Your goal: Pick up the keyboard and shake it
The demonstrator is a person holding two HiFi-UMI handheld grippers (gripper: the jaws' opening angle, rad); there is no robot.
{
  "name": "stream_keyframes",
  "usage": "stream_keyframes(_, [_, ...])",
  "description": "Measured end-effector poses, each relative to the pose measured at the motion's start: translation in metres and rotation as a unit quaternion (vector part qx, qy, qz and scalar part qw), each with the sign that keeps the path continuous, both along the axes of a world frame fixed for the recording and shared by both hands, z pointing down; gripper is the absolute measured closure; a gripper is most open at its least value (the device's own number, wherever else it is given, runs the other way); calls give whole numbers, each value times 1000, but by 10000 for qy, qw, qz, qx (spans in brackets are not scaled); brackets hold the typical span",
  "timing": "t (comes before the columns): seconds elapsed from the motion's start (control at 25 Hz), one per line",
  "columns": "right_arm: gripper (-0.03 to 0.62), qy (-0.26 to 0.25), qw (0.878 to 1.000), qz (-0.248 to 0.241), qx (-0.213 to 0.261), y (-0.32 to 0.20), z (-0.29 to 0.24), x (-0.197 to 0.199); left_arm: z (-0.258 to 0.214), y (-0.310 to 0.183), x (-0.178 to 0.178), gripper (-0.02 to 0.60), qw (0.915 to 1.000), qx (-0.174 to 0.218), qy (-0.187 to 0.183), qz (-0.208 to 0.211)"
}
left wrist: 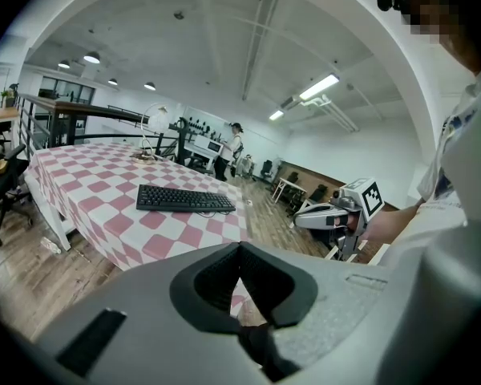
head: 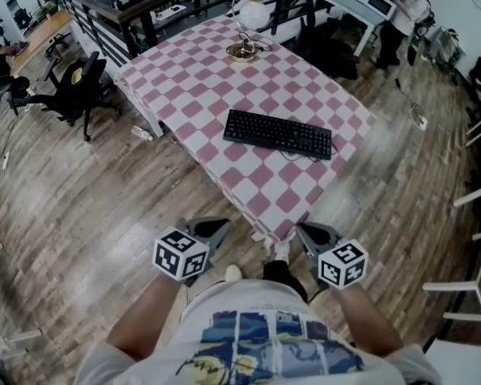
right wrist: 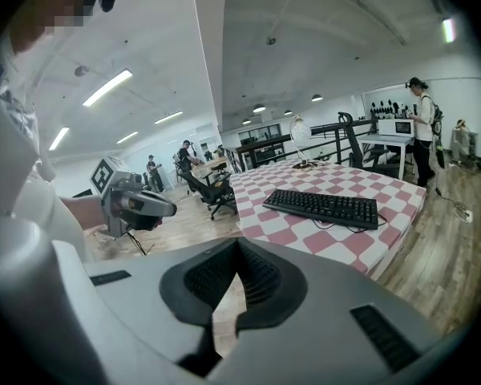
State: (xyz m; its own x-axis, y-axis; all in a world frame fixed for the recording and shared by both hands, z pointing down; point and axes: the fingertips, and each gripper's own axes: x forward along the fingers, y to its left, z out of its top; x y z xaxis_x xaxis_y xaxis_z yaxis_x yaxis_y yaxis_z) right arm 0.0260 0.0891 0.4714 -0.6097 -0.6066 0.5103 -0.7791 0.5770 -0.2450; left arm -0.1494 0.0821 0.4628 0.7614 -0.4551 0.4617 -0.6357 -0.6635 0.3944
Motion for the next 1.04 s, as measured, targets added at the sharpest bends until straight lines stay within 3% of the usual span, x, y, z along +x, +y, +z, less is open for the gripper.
stream_keyframes(1.04, [595,265,9991,-307,115,13,-1,-36,8,24,-35,578,9999,-69,67,-128])
